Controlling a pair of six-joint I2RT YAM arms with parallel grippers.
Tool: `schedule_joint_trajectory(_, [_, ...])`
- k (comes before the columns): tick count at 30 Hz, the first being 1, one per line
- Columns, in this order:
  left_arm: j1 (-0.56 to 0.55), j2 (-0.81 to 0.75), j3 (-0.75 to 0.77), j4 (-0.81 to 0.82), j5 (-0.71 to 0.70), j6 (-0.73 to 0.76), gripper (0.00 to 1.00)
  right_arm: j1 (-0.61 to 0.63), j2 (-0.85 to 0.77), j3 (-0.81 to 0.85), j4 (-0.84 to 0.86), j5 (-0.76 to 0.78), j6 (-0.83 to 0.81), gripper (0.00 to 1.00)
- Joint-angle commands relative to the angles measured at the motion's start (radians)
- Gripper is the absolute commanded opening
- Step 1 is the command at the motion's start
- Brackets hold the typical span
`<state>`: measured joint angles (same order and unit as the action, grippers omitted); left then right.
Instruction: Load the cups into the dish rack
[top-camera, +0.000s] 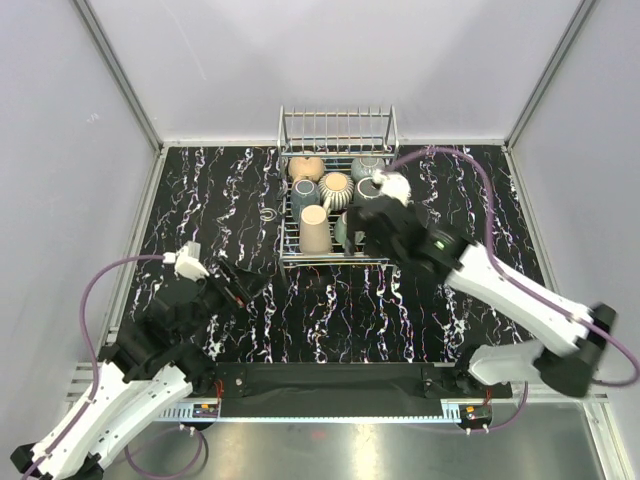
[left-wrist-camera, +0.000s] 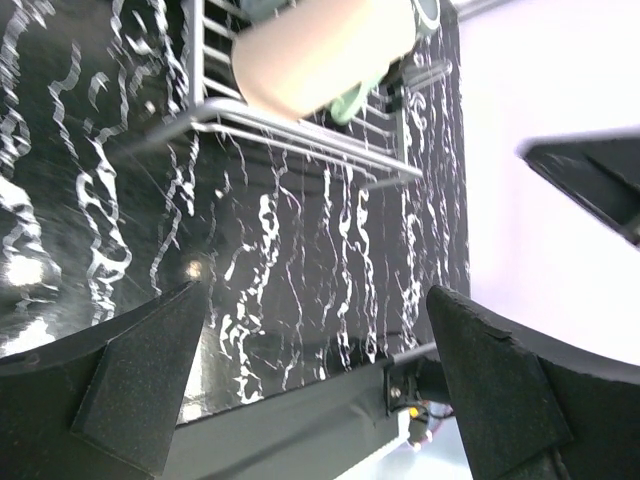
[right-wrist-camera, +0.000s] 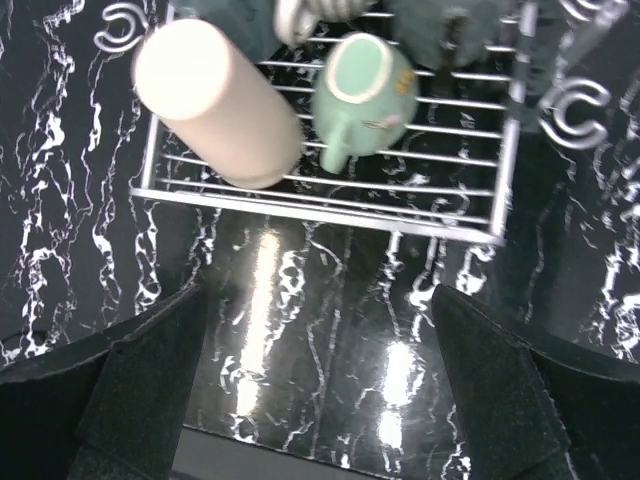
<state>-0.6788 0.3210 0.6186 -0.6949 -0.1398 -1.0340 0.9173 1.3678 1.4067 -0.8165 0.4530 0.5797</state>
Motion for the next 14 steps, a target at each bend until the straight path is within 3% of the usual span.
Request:
schedule_joint_trajectory(1, [-0.004,0.010,-0.054,0.132,0.098,-0.044,0.99,0.008,-0.160,-0.218,0.049,0.074,0.057,1.00])
schedule_joint_trajectory(11, [-0.004,0.089,-0.167,0.382,0.242,-0.080,0.99,0.008,-0.636,-0.676,0.092,0.130,0.351,1.00])
schedule_joint_trajectory(14, [-0.004,0.047,-0.262,0.629,0.305,-0.110,0.99,0.008,-0.882,-0.823,0.183,0.139,0.372,1.00])
